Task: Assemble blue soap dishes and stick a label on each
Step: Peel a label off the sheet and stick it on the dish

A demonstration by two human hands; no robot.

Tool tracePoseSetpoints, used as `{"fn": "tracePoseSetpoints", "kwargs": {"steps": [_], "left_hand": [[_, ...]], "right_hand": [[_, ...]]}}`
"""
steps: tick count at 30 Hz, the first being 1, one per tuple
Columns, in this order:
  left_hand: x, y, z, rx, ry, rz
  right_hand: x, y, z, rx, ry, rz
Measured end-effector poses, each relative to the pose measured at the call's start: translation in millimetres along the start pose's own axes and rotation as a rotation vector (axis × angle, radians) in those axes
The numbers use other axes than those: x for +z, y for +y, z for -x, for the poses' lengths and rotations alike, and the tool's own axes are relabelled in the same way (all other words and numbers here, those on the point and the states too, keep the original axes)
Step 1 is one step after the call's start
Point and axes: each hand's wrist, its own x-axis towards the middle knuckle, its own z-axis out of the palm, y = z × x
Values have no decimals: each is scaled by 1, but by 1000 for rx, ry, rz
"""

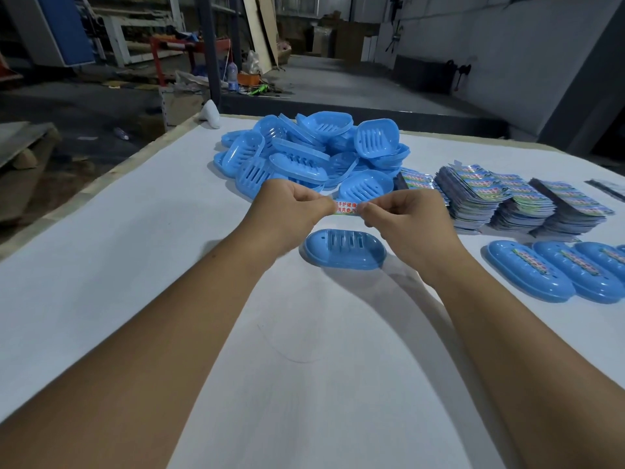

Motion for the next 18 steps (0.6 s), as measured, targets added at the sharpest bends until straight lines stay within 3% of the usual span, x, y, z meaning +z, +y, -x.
{"fn": "tracePoseSetpoints", "kwargs": {"steps": [8, 18], "left_hand": [[4, -7, -4, -45, -7, -55], [12, -14, -4, -64, -46, -189]], "right_hand": [[-6, -2, 0, 132, -57, -7], [-7, 2, 0, 221, -143, 169]]}}
